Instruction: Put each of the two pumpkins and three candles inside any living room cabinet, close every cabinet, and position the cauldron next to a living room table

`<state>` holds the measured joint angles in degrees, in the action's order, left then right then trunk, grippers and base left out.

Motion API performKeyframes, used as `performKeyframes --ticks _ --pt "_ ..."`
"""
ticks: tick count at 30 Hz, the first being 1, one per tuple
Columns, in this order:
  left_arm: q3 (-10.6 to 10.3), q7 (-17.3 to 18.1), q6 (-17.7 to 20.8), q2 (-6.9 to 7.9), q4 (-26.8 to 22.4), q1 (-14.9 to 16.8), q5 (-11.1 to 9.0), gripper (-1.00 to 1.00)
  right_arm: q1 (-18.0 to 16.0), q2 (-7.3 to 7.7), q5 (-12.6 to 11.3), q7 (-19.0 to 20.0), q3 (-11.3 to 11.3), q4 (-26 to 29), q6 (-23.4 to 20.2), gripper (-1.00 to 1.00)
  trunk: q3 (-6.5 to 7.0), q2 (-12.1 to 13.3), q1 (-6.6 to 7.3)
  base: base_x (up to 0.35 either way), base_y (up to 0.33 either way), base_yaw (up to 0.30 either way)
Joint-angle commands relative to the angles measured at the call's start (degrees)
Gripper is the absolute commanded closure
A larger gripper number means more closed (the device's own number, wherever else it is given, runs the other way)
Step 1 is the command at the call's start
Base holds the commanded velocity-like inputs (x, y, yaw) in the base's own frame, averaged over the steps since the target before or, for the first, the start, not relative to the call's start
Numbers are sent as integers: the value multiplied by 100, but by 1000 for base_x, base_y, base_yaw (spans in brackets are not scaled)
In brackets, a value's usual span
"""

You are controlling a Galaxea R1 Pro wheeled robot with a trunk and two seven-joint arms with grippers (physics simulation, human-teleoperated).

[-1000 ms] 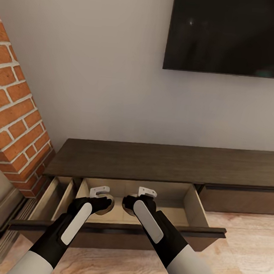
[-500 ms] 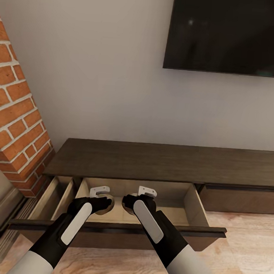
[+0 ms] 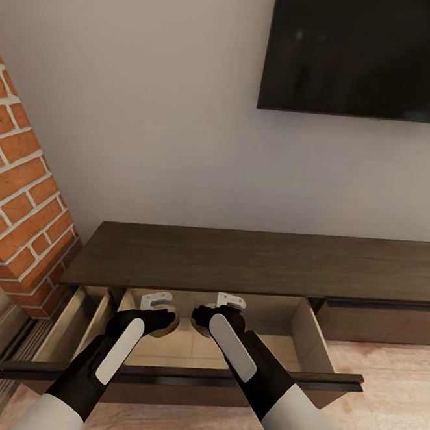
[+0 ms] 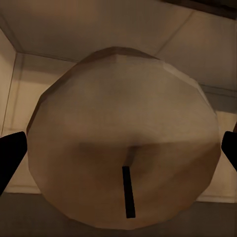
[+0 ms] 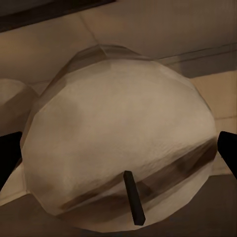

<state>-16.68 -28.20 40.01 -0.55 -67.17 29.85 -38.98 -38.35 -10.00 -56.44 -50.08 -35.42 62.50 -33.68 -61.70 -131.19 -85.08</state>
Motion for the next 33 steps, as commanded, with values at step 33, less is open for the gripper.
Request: performKeyframes --ticks 33 --pt "-2 -55 7 -3 -7 4 -64 100 -6 0 -113 -92 9 -98 -95 100 -41 -82 -44 8 0 0"
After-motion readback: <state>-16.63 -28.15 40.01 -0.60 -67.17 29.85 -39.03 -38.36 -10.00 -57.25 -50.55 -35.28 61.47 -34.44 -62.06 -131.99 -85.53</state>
